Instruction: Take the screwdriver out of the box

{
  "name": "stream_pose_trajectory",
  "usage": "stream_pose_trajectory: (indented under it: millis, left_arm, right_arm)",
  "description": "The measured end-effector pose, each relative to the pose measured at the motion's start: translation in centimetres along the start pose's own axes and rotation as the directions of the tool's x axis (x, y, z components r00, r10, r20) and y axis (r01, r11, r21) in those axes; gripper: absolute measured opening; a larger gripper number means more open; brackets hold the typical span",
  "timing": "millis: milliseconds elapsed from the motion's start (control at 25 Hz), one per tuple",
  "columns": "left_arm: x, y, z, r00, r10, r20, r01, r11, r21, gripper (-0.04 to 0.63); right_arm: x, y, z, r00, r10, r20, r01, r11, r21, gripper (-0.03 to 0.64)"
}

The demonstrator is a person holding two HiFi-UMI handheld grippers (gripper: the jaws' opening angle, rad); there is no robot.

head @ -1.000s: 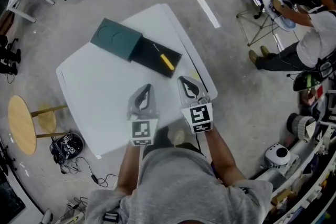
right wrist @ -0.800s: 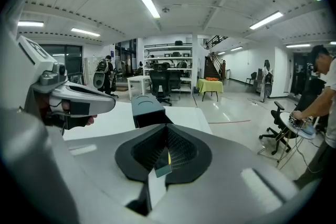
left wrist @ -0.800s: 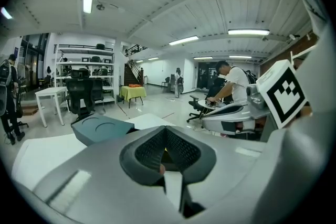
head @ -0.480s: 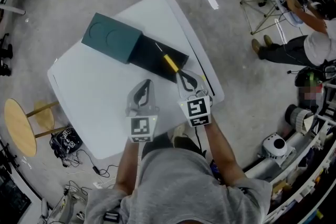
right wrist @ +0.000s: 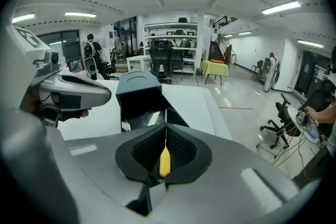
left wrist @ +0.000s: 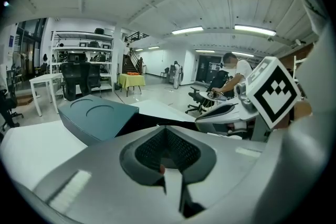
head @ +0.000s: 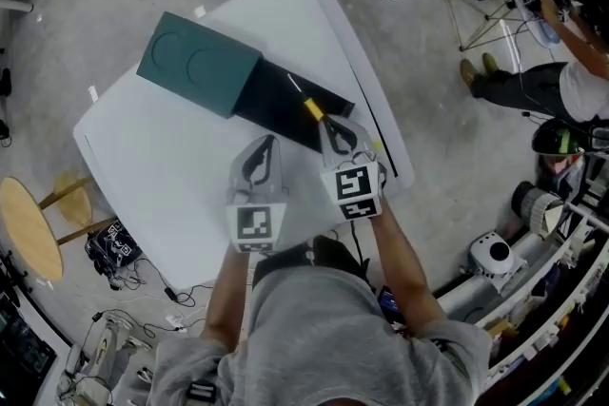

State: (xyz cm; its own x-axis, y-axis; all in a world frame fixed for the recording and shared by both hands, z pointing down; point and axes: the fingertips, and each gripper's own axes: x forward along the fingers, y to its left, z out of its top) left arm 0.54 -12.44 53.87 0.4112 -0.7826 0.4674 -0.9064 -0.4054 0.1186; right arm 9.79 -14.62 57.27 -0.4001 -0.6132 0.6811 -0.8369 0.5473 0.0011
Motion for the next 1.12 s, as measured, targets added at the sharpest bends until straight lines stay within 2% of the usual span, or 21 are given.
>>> stream_pose_trajectory:
  millis: [80, 320, 680, 1120]
  left_arm:
    - [0.2, 0.3, -0.3, 1.0, 0.0, -0.002, 0.0, 1.0, 0.0, 0.012]
    - [0.7, 1.1, -0.8, 1.0, 0.0, -0.022, -0.001, 1.0, -0.024, 0.012]
    - [0.9, 1.9, -1.3, 0.999, 0.002, -0.033, -0.003, 0.999, -0.046, 0.012]
    - [1.1, 3.6, -2.2, 0.999, 0.011, -0.048, -0.014, 0.997, -0.072, 0.012]
  right_arm:
    - [0.7, 0.1, -0.1, 0.999, 0.012, -0.034, -0.012, 1.0, 0.001, 0.013]
    - [2.7, 0.2, -0.4, 0.987, 0.046, -0.157, -0.048, 0.999, -0.009, 0.092]
    - [5.0, 0.4, -1.6, 0.939, 0.053, -0.34, -0.083, 0.994, -0.075, 0.141]
    - [7.1, 0.9, -3.1, 0.875, 0.045, -0.482, -0.101, 0.991, -0.09, 0.14]
